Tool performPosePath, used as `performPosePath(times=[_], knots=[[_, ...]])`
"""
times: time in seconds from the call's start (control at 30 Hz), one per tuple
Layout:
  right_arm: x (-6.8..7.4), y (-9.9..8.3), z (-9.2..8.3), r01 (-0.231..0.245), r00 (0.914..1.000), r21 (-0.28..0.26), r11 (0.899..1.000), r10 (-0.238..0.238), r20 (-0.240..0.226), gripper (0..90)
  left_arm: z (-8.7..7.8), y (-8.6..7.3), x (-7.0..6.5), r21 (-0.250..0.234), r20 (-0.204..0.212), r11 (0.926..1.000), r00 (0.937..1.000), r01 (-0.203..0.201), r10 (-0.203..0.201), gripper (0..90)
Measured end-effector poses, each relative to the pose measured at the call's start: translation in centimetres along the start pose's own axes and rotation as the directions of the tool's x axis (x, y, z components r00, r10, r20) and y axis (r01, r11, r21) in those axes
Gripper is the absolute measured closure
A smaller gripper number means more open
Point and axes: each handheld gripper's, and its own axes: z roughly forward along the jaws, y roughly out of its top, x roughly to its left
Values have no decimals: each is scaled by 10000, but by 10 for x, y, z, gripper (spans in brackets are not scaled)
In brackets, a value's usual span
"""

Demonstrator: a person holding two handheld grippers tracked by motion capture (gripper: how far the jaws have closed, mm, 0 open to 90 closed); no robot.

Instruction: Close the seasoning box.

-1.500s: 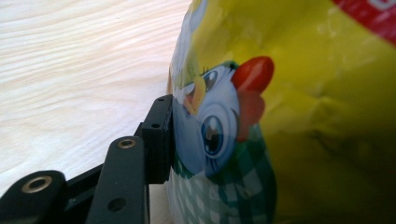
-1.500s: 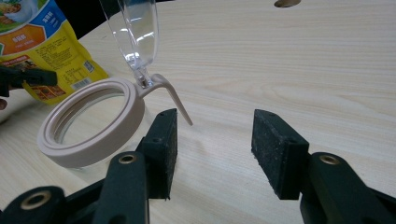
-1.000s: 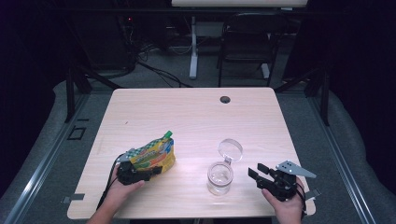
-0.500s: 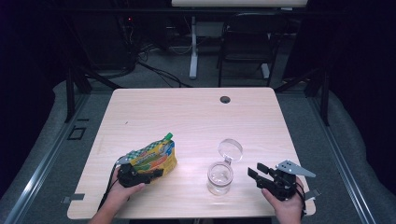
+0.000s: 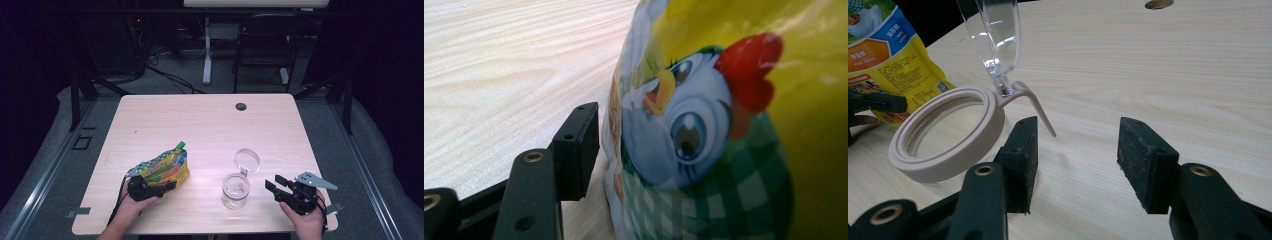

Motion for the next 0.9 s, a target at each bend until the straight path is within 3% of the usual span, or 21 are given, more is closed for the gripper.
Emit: performPosePath(times=[0.3,0.67,0.9], knots=[[0,0,0,-17,10000,10,10000,17,8,507,1,-2,1,233,169,9997,9999,26,-30,418],[1,0,1,6,10000,21,10000,-6,-17,506,3,-2,2,379,-6,9987,9994,332,-332,359],[1,-1,2,-2,10000,28,10000,2,-14,506,3,-2,3,443,183,9986,9994,283,-291,389]])
